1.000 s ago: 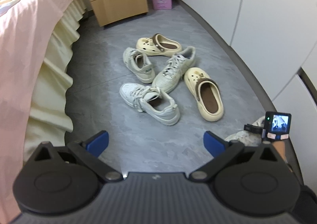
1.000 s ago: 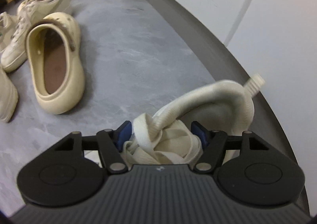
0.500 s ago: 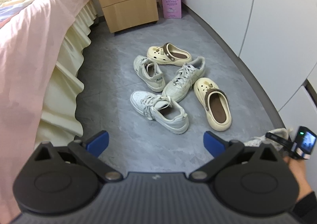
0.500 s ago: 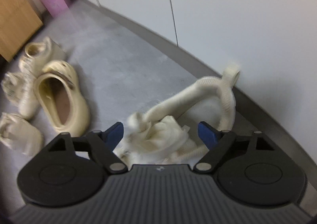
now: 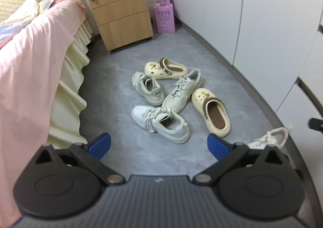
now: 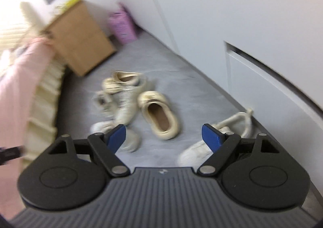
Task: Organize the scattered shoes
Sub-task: 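Move the left tool to the second white sneaker while the right tool withdraws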
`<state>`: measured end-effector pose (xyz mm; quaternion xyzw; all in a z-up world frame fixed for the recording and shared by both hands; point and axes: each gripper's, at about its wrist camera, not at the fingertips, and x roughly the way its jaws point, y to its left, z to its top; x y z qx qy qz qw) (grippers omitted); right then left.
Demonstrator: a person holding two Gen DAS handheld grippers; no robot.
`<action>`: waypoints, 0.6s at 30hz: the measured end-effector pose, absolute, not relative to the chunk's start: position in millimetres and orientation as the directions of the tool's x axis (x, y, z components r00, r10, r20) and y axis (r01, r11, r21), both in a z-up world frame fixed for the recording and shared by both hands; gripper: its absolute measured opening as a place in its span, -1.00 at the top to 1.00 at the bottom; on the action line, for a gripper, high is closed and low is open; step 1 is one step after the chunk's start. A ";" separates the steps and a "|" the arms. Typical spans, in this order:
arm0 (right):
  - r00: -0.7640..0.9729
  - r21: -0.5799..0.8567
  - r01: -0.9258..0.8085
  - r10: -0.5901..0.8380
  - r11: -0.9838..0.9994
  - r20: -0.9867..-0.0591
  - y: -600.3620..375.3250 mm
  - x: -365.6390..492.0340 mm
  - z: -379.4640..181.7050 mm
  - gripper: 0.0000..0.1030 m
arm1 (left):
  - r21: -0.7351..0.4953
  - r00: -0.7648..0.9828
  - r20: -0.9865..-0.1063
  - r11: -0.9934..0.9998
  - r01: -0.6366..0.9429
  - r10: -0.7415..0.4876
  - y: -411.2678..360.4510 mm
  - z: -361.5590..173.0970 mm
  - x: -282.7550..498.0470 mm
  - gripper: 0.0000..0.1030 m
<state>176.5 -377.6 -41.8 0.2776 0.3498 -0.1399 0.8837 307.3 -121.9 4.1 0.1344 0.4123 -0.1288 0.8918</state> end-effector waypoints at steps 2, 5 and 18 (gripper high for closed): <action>0.734 0.410 0.419 -0.036 0.811 -0.678 -359.0 165.8 -17.6 -0.93 | 0.134 0.629 -0.770 0.935 0.327 -0.110 -115.6 3.8 306.7 -0.99; 0.767 0.442 0.381 -0.011 0.812 -0.642 -329.2 154.8 6.2 -1.00 | 0.136 0.629 -0.772 0.943 0.304 -0.092 -104.2 1.7 307.5 -0.99; 0.891 0.770 0.195 0.218 0.607 -0.398 -280.5 171.0 20.5 -1.00 | 0.279 0.634 -0.773 0.913 0.296 0.031 -75.7 -35.4 335.3 -0.99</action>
